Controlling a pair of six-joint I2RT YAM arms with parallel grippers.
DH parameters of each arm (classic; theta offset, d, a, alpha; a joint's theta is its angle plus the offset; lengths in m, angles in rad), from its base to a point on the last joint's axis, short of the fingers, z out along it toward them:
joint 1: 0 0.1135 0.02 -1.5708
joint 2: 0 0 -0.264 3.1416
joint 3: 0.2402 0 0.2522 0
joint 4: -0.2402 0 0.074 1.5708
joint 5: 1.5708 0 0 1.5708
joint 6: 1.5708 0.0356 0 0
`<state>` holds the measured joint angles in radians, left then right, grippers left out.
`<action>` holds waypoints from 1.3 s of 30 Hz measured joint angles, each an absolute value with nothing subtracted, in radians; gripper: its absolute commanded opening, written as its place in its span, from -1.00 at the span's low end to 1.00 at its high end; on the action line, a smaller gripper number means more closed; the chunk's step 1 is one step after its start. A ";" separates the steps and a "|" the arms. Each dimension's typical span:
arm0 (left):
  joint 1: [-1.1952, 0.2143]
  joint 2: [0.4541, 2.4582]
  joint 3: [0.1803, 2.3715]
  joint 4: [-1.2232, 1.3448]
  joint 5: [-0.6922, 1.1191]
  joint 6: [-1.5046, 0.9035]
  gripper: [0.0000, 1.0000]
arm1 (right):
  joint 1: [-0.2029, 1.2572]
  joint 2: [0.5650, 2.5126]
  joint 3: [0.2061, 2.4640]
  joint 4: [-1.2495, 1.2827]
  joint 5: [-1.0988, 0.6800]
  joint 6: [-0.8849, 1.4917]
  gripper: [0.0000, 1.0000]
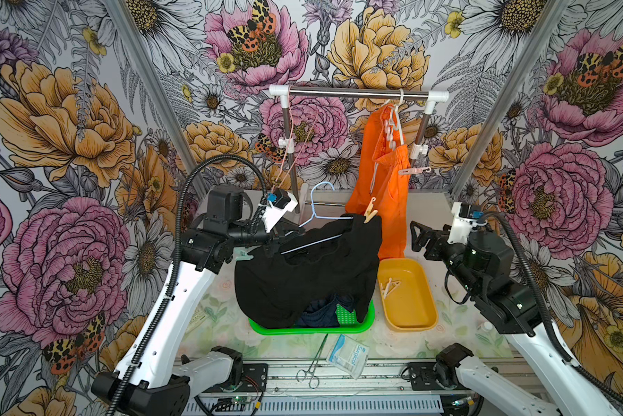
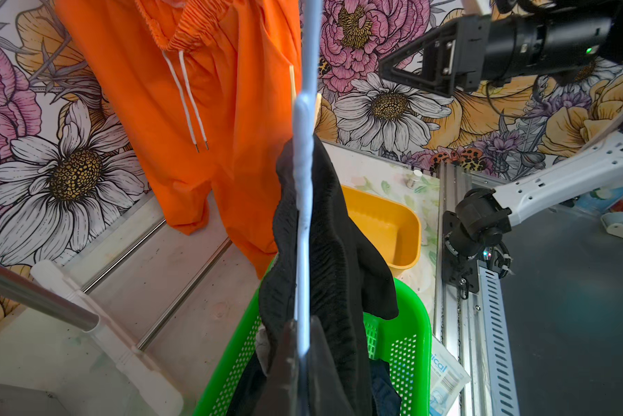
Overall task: Remove the clothespins securing shorts to the hanger
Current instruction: Adjust the shorts in the basket.
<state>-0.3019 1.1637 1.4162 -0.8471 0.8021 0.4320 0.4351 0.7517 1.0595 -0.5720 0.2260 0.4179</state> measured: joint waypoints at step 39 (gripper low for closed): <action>-0.061 0.979 1.166 -0.699 1.273 0.376 -1.00 | 0.378 1.054 1.261 -0.406 -0.792 -0.010 0.79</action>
